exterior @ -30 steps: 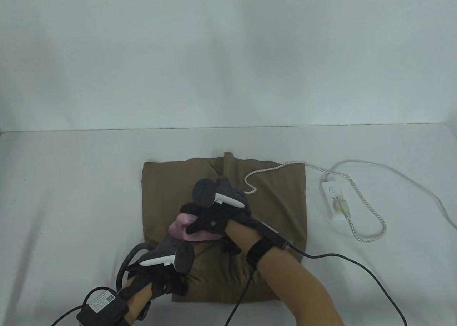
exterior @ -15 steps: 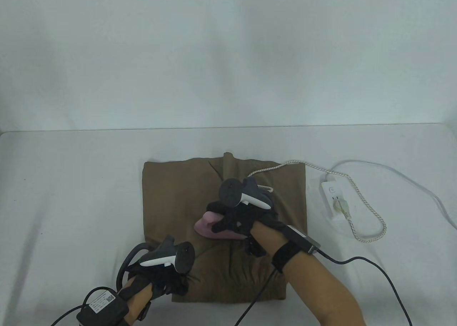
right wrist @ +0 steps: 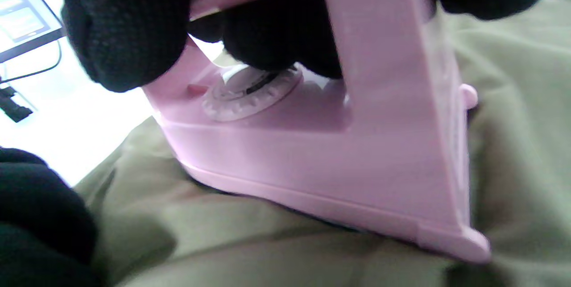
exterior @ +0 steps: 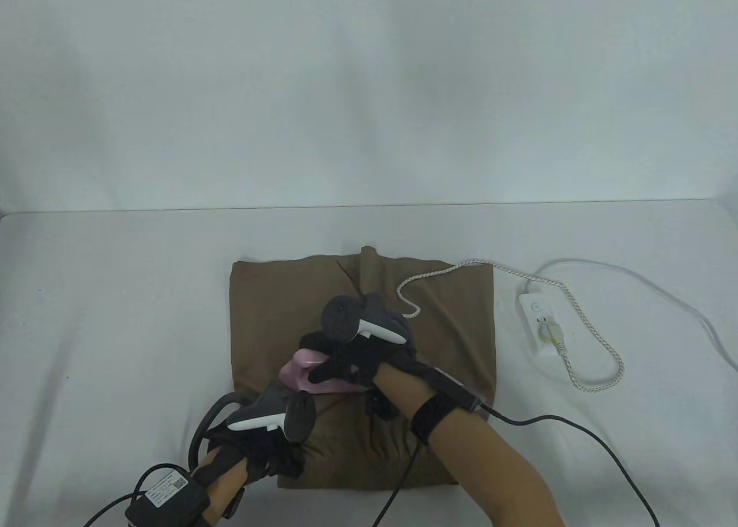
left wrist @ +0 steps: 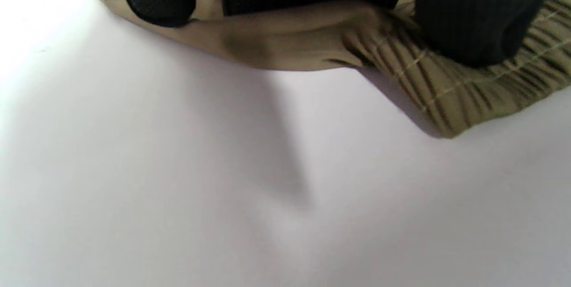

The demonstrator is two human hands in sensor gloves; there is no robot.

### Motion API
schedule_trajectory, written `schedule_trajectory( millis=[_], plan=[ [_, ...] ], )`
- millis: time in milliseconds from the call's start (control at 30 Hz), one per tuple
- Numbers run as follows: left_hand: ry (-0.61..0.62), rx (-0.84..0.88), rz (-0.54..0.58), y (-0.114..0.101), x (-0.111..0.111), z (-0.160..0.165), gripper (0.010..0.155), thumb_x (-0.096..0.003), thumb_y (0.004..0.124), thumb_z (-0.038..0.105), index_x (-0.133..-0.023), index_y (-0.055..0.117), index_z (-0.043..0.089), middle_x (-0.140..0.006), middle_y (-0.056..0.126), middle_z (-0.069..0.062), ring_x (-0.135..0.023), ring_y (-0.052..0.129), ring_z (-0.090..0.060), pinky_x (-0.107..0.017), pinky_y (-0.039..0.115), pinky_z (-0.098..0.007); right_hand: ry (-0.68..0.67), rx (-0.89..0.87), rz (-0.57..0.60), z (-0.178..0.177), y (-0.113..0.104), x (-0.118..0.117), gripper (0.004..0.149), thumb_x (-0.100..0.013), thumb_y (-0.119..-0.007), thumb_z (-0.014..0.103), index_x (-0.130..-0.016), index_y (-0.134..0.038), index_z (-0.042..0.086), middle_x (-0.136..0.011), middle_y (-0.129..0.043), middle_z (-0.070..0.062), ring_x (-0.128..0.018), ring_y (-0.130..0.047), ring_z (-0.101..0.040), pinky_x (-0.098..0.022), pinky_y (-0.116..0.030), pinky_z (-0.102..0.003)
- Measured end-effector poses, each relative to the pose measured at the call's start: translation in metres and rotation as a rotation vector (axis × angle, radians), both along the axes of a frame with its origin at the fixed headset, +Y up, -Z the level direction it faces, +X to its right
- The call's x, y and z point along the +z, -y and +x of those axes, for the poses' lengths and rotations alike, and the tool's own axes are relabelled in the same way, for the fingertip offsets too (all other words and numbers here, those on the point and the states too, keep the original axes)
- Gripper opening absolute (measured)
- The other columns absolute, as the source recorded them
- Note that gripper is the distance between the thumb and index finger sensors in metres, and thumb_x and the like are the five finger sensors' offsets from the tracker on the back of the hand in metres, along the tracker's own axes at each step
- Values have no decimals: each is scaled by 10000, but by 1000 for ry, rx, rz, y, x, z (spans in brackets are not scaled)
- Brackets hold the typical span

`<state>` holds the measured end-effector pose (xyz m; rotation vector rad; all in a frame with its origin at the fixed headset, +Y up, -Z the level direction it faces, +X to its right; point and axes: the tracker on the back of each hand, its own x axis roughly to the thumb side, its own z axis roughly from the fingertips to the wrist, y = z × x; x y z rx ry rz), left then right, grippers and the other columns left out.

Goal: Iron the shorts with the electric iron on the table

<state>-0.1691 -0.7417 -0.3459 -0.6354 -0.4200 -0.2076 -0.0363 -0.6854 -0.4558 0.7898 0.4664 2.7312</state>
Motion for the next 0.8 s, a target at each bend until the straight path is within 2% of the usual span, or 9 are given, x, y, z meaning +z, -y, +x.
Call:
schedule_trajectory(
  millis=[367,600,800],
  plan=[
    [-4,-3,2,0,0,1,721,-454,796,593,-1049,456,369,-1077,463,3,-946,615,-260,-761,536,-601,-94,-62,-90,-38,4,11,701,-372,-905,587,-1014,-695,400,-713,-951,117,-543,-1002,-137,-351,-845,-519],
    [-4,-3,2,0,0,1,730,-455,796,593,-1053,449,361,-1081,429,-10,-951,589,-267,-773,526,-594,-109,-77,-99,-38,6,12,701,-373,-901,592,-1014,-695,399,-710,-954,117,-540,-1006,-132,-338,-845,-508],
    [-4,-6,6,0,1,1,739,-455,793,594,-1058,436,359,-1092,409,-17,-956,604,-247,-750,560,-595,-108,-4,-87,-23,5,17,701,-376,-901,588,-1016,-690,397,-706,-954,115,-541,-1003,-132,-338,-839,-510]
  ],
)
